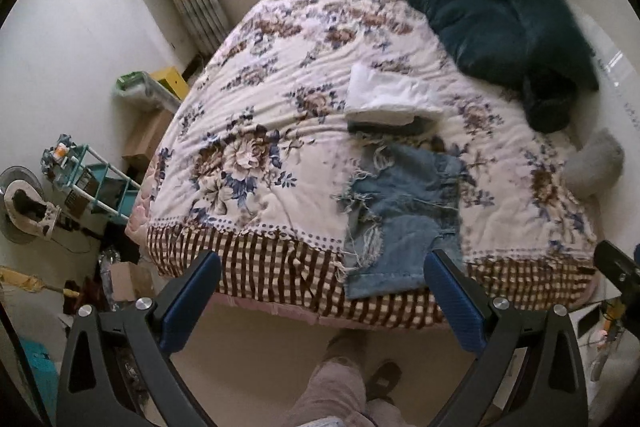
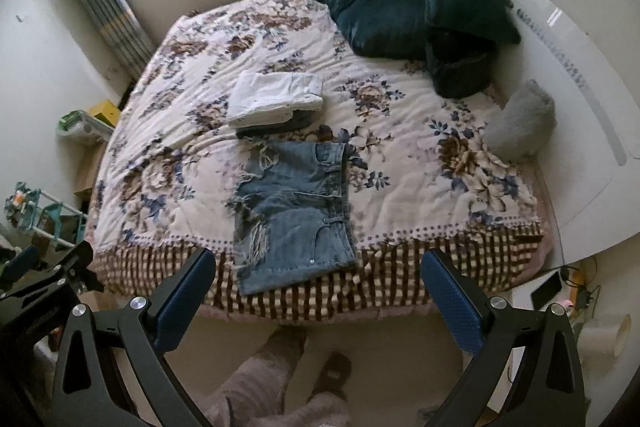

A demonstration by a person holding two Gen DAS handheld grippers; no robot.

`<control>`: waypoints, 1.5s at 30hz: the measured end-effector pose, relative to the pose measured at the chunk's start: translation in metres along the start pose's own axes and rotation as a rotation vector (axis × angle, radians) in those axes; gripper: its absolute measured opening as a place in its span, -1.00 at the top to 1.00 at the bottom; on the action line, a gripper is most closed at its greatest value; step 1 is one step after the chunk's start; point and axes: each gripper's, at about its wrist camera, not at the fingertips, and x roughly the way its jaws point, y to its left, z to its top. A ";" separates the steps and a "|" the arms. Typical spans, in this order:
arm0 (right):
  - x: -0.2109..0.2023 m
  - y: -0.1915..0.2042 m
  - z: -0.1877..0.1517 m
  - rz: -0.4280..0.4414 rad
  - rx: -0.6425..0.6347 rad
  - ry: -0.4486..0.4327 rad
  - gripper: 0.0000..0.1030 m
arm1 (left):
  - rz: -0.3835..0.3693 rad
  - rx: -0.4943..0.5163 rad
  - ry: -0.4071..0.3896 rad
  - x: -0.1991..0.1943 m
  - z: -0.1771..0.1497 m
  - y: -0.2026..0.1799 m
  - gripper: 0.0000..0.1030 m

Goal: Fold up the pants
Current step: 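Move both tools down toward the denim shorts' waistband and hem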

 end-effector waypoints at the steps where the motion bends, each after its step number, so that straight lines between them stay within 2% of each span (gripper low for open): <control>1: 0.022 -0.001 0.011 -0.003 0.009 0.017 -1.00 | -0.003 0.003 0.019 0.021 0.010 -0.001 -1.00; 7: 0.137 0.004 0.072 -0.028 0.069 0.129 -1.00 | -0.037 0.035 0.107 0.118 0.060 -0.009 -1.00; 12: 0.234 0.006 0.113 -0.055 0.109 0.183 -1.00 | -0.071 0.083 0.177 0.199 0.103 -0.018 -1.00; 17: 0.338 0.003 0.142 -0.081 0.179 0.255 -1.00 | -0.068 0.136 0.192 0.274 0.136 -0.033 -1.00; 23: 0.443 -0.012 0.153 -0.110 0.207 0.323 -1.00 | -0.069 0.154 0.251 0.370 0.157 -0.054 -1.00; 32: 0.571 -0.046 0.157 -0.106 0.198 0.391 -1.00 | -0.156 0.108 0.369 0.511 0.162 -0.084 -1.00; 36: 0.614 -0.067 0.161 -0.055 0.230 0.426 -1.00 | -0.205 0.090 0.388 0.549 0.163 -0.093 -0.94; 40: 0.650 -0.093 0.165 0.047 0.307 0.477 -1.00 | -0.281 0.110 0.388 0.569 0.164 -0.106 -0.92; 43: 0.673 -0.106 0.167 0.099 0.320 0.505 -0.87 | -0.329 0.113 0.403 0.581 0.165 -0.116 -0.92; 44: 0.679 -0.108 0.168 0.109 0.314 0.518 -0.62 | -0.331 0.115 0.399 0.585 0.167 -0.120 -0.92; 45: 0.685 -0.110 0.169 0.119 0.313 0.523 -0.18 | -0.338 0.117 0.400 0.588 0.168 -0.123 -0.92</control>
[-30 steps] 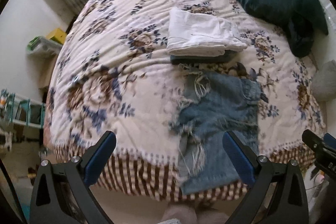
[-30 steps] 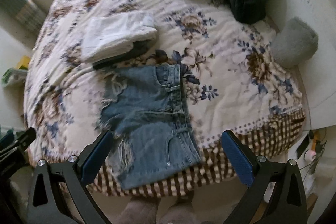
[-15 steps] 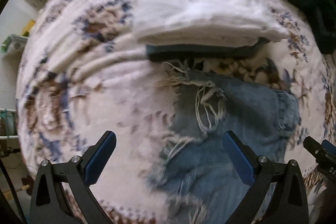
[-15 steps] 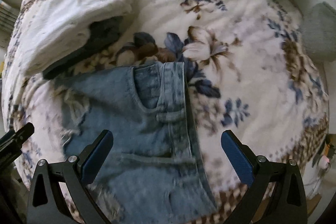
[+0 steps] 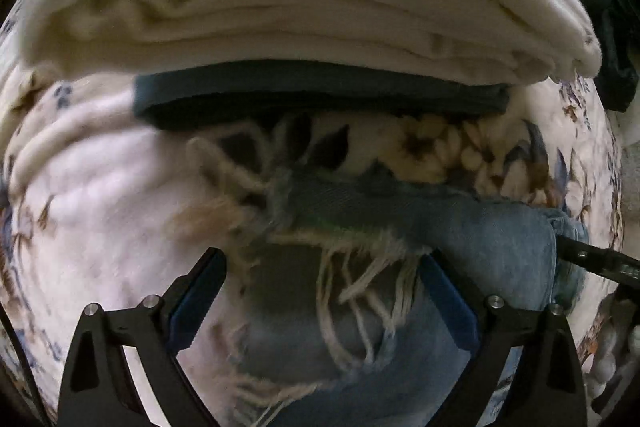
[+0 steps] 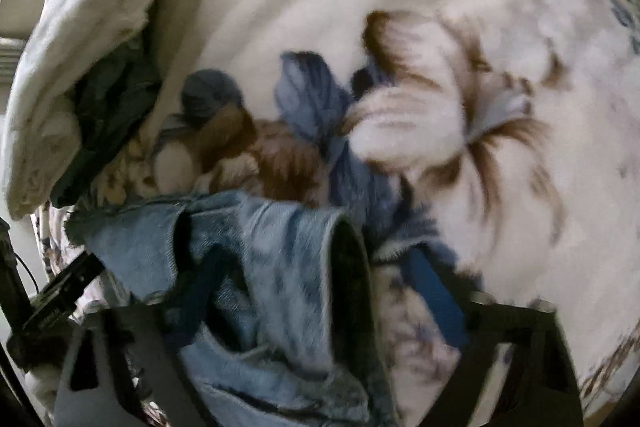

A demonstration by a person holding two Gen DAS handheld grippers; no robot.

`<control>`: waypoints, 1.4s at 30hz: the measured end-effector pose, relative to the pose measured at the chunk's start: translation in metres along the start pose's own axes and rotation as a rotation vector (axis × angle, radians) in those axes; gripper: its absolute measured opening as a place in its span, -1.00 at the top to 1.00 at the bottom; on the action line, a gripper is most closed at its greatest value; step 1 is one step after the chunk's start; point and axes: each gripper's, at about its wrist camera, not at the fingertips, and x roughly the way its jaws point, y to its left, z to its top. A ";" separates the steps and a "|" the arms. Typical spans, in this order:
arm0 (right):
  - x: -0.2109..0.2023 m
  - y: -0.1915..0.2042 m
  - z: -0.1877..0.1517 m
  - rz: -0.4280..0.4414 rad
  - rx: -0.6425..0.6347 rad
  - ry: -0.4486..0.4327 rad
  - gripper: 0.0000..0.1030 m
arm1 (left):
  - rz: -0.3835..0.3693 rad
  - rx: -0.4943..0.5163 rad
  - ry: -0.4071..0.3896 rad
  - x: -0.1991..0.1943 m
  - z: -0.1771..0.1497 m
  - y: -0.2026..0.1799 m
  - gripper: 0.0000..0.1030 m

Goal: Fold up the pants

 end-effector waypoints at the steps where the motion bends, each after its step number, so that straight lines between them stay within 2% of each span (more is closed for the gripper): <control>1: 0.002 -0.001 0.005 0.033 -0.012 -0.005 0.01 | -0.010 -0.003 0.002 0.004 0.004 -0.003 -0.91; 2: 0.001 0.000 0.009 0.026 -0.021 -0.015 0.21 | -0.011 -0.008 -0.003 0.006 0.008 -0.003 -0.89; 3: -0.002 0.001 0.012 0.024 -0.027 -0.034 0.31 | -0.015 -0.015 -0.008 0.008 0.011 -0.005 -0.88; 5: -0.008 -0.005 0.018 0.037 0.013 -0.059 0.39 | -0.026 -0.039 -0.018 0.009 0.016 -0.005 -0.87; 8: -0.007 -0.016 0.021 0.075 0.071 -0.053 0.39 | -0.029 -0.048 -0.033 0.009 0.018 -0.004 -0.82; 10: -0.006 -0.015 0.024 0.066 0.015 -0.030 0.26 | -0.019 -0.040 -0.044 0.009 0.012 0.002 -0.50; 12: -0.006 -0.018 0.027 0.066 -0.032 -0.008 -0.01 | 0.007 -0.026 -0.054 0.012 0.008 -0.001 0.18; 14: 0.001 -0.023 0.033 0.098 -0.040 0.029 -0.10 | 0.010 -0.014 -0.068 0.010 0.005 -0.001 0.65; 15: 0.003 -0.022 0.036 0.098 -0.047 0.033 -0.10 | 0.008 -0.013 -0.074 0.009 0.004 -0.001 0.81; 16: 0.005 -0.018 0.037 0.087 -0.070 0.027 -0.09 | 0.008 -0.012 -0.081 0.007 0.003 -0.001 0.88; 17: 0.004 -0.017 0.038 0.072 -0.090 0.016 0.03 | 0.014 -0.011 -0.086 0.004 -0.001 -0.003 0.91; 18: 0.000 -0.015 0.034 0.051 -0.113 0.000 0.29 | 0.022 -0.010 -0.095 0.000 -0.004 -0.005 0.92; 21: -0.017 -0.006 0.024 -0.005 -0.157 -0.043 0.54 | 0.046 -0.008 -0.125 -0.014 -0.021 -0.011 0.93; 26: -0.047 0.002 0.007 -0.043 -0.174 -0.113 0.66 | 0.042 -0.036 -0.177 -0.054 -0.044 -0.019 0.94; 30: -0.086 0.001 -0.015 -0.025 -0.186 -0.167 0.68 | 0.019 -0.060 -0.213 -0.091 -0.065 -0.020 0.94; 32: -0.112 -0.005 -0.035 -0.008 -0.196 -0.195 0.69 | 0.001 -0.071 -0.239 -0.118 -0.086 -0.027 0.94; 33: -0.124 -0.006 -0.048 0.002 -0.200 -0.207 0.69 | -0.014 -0.078 -0.247 -0.131 -0.092 -0.025 0.94; 35: -0.126 0.019 -0.076 0.023 -0.199 -0.213 0.71 | -0.024 -0.082 -0.261 -0.158 -0.121 -0.015 0.94; 37: -0.140 0.039 -0.124 0.036 -0.221 -0.214 0.72 | -0.035 -0.097 -0.252 -0.177 -0.152 -0.011 0.94; 42: -0.159 0.037 -0.233 0.030 -0.261 -0.162 0.73 | -0.054 -0.149 -0.124 -0.196 -0.253 -0.012 0.94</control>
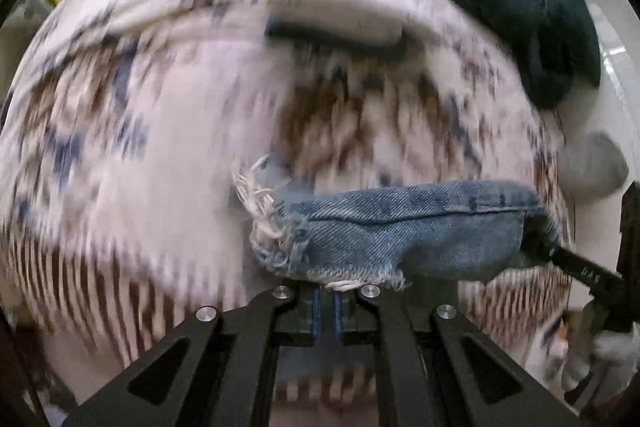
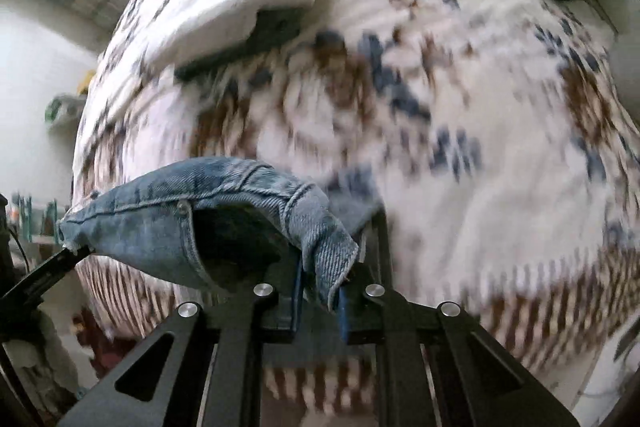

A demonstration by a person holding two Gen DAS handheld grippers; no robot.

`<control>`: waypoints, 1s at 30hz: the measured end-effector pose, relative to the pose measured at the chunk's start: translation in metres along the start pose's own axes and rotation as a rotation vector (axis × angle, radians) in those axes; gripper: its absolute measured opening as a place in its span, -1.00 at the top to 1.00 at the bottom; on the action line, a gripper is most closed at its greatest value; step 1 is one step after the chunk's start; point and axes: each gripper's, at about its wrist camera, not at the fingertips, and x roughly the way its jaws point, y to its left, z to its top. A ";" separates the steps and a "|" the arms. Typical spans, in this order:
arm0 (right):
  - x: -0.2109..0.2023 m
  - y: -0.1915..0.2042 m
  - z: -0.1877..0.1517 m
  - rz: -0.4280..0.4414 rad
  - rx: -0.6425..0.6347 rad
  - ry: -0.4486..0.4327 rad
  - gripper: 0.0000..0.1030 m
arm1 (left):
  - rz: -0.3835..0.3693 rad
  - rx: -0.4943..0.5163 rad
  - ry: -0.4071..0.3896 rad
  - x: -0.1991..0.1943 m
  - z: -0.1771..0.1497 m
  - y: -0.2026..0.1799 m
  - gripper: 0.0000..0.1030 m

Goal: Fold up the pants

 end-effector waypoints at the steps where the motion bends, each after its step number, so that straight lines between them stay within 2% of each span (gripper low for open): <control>1: -0.001 -0.001 -0.025 0.002 -0.005 0.030 0.73 | 0.005 -0.019 0.045 0.003 -0.027 0.004 0.94; 4: 0.010 -0.006 -0.082 -0.004 -0.020 0.127 0.73 | 0.036 -0.030 0.153 0.024 -0.083 0.011 0.94; 8: 0.045 -0.018 -0.132 -0.039 -0.073 0.281 0.66 | 0.096 -0.012 0.289 0.070 -0.132 0.015 0.83; 9: 0.061 -0.023 -0.140 -0.051 -0.084 0.356 0.47 | 0.094 -0.029 0.317 0.079 -0.140 0.018 0.77; 10: 0.073 -0.029 -0.145 -0.063 -0.084 0.418 0.39 | 0.077 -0.051 0.331 0.086 -0.146 0.021 0.69; 12: 0.088 -0.040 -0.153 -0.050 -0.073 0.510 0.03 | 0.051 -0.078 0.335 0.088 -0.153 0.026 0.21; 13: 0.091 -0.046 -0.156 -0.041 -0.064 0.548 -0.40 | 0.048 -0.083 0.333 0.086 -0.156 0.029 0.08; 14: 0.090 -0.051 -0.156 -0.023 -0.055 0.558 -0.63 | 0.049 -0.088 0.328 0.083 -0.158 0.033 -0.31; 15: 0.086 -0.054 -0.157 -0.001 -0.042 0.555 -0.63 | 0.048 -0.105 0.329 0.079 -0.161 0.039 -0.60; 18: 0.064 -0.064 -0.151 0.033 -0.015 0.536 -0.63 | 0.022 -0.158 0.297 0.064 -0.161 0.054 -0.65; 20: 0.043 -0.071 -0.137 0.055 0.017 0.483 -0.63 | 0.030 -0.176 0.249 0.049 -0.150 0.058 -0.65; 22: 0.027 -0.077 -0.125 0.088 0.046 0.433 -0.63 | 0.055 -0.165 0.179 0.032 -0.138 0.057 -0.65; 24: 0.018 -0.082 -0.109 0.085 0.073 0.369 -0.63 | 0.080 -0.121 0.141 0.024 -0.131 0.053 -0.65; 25: 0.020 -0.086 -0.103 0.084 0.063 0.372 -0.63 | 0.114 -0.070 0.139 0.025 -0.132 0.047 -0.67; 27: 0.031 -0.092 -0.089 0.075 0.076 0.364 -0.63 | 0.138 0.015 0.200 0.040 -0.140 0.040 -0.71; 30: 0.057 -0.091 -0.070 0.076 0.082 0.364 -0.63 | 0.114 -0.015 0.246 0.050 -0.152 0.048 -0.71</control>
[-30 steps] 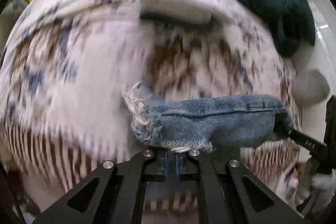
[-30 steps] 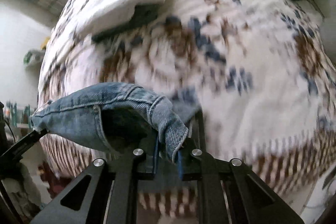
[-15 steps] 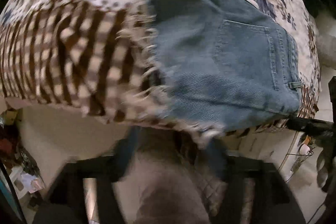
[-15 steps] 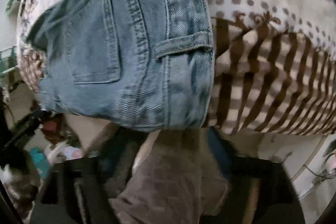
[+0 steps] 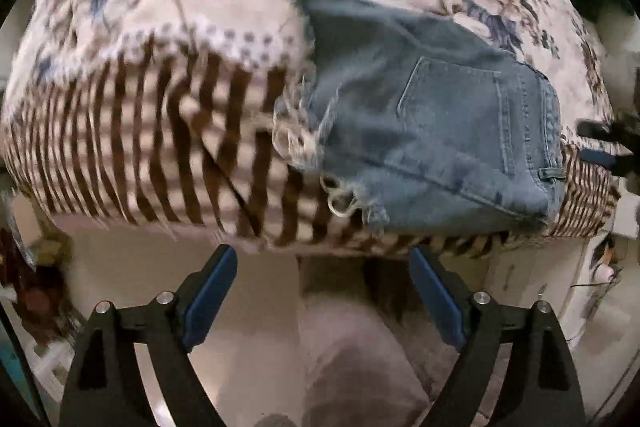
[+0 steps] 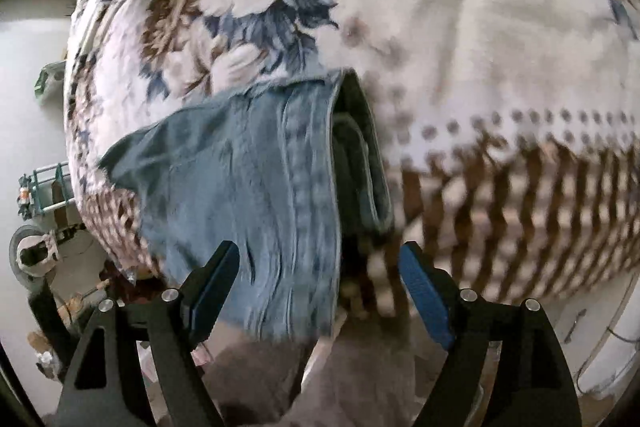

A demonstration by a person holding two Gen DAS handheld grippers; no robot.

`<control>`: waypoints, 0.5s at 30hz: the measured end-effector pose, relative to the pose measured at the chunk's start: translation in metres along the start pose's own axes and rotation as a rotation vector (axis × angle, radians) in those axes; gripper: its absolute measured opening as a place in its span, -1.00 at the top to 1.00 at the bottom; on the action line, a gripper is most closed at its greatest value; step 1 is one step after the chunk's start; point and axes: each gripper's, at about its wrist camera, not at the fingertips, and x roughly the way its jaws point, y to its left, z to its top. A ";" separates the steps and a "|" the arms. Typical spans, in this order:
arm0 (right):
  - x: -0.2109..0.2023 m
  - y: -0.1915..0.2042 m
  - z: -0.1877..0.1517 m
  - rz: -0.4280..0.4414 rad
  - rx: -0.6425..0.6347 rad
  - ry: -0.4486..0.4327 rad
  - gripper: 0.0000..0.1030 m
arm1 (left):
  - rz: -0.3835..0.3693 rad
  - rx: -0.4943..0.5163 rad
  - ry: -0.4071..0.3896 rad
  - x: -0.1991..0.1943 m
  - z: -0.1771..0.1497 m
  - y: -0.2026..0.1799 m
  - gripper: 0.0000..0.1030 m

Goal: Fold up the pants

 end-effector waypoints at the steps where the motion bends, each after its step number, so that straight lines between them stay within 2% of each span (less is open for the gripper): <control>1: 0.015 0.001 0.007 0.009 0.010 -0.001 -0.63 | -0.005 -0.018 -0.014 -0.004 0.000 0.002 -0.71; 5: 0.055 -0.003 0.034 0.041 0.050 0.010 -0.63 | 0.001 -0.094 -0.131 -0.021 0.018 0.016 -0.71; 7: 0.076 -0.007 0.044 0.070 0.080 0.021 -0.63 | -0.029 -0.145 -0.162 -0.015 0.055 0.021 -0.71; 9: 0.086 -0.008 0.051 0.098 0.088 0.015 -0.63 | -0.102 -0.177 -0.184 -0.001 0.088 0.028 -0.71; 11: 0.092 -0.008 0.057 0.125 0.090 0.002 -0.66 | -0.168 -0.191 -0.164 0.023 0.131 0.034 -0.71; 14: 0.093 -0.008 0.064 0.146 0.074 -0.008 -0.66 | -0.247 -0.182 -0.062 0.066 0.173 0.028 -0.70; 15: 0.098 -0.001 0.068 0.148 0.067 -0.013 -0.66 | -0.247 -0.164 -0.020 0.084 0.184 0.023 -0.70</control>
